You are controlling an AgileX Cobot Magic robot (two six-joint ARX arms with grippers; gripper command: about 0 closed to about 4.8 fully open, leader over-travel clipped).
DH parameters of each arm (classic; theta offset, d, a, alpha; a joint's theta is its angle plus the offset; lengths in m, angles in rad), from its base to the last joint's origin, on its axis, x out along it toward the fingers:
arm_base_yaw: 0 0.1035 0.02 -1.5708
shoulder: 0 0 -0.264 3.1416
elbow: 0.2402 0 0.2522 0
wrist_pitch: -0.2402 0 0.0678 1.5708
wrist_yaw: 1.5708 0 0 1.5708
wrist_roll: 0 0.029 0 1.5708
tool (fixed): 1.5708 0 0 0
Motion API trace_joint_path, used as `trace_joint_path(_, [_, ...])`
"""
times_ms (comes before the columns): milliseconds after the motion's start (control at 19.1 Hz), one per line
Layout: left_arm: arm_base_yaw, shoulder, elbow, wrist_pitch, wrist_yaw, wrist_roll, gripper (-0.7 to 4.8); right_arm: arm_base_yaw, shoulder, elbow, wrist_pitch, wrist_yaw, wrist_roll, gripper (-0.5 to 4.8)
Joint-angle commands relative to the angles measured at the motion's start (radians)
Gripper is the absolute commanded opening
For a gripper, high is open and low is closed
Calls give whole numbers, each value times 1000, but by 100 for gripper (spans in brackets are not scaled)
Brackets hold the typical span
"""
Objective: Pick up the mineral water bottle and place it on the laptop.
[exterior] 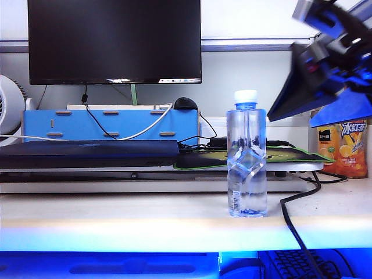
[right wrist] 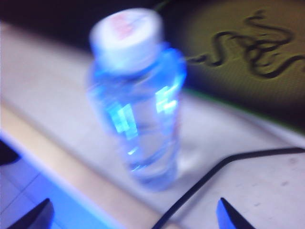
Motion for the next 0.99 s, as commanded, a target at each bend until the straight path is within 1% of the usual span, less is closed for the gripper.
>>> trace_joint_path(52, [0,-2,2,8,3,1,-2,-1,81,46,48,20,-13,479])
trace_joint_path(262, [0,-2,2,8,3,1,-2,4,198,118,77,16,-38,479])
trace_joint_path(471, [0,-2,2,8,3,1,-2,4,250,127,129,15,-41,479])
trace_joint_path(524, [0,-2,2,8,3,1,-2,4,266,140,108,14,-37,479])
trace_joint_path(628, [0,-2,2,8,3,1,-2,4,304,168,91,-32,-39,479])
trace_joint_path(786, [0,-2,2,8,3,1,-2,5,369,201,108,-33,-41,479])
trace_joint_path(995, [0,-2,2,8,3,1,-2,5,441,202,152,-40,-42,479])
